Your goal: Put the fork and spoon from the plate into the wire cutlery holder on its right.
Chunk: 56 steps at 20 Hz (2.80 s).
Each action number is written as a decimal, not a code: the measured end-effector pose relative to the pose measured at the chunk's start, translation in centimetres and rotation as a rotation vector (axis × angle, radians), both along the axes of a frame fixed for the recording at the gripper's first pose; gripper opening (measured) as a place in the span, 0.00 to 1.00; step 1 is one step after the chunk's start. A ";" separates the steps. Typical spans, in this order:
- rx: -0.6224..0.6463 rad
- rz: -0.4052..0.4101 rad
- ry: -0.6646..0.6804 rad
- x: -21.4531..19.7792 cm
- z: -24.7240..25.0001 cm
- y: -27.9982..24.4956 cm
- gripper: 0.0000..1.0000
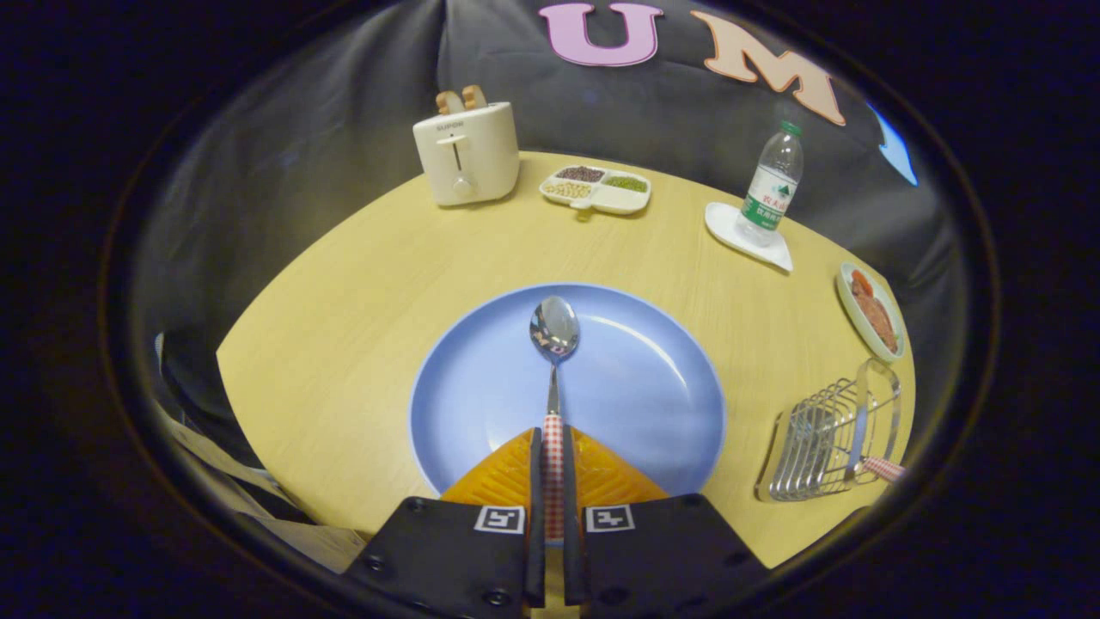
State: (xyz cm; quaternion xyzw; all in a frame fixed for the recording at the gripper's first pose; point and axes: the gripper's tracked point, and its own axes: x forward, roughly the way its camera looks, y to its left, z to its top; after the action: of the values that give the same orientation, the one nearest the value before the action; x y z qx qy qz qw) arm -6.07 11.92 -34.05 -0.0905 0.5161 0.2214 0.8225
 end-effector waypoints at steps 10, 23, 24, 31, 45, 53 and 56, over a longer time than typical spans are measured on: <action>0.019 0.011 0.138 0.2 3.5 -1.6 0.12; -0.096 0.046 0.150 4.7 11.7 -11.0 0.12; -0.118 0.058 0.152 4.9 12.1 -11.9 0.12; -0.212 0.067 0.233 3.7 13.9 -17.3 0.12; -0.375 0.119 0.401 2.8 12.1 -23.0 0.12; -0.394 0.145 0.445 3.6 11.0 -22.3 0.15; -0.379 0.136 0.424 4.5 11.0 -21.8 0.15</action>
State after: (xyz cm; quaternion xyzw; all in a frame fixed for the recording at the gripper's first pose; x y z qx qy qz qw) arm -1.58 -9.83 -23.02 -0.2289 0.7013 0.1896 0.6480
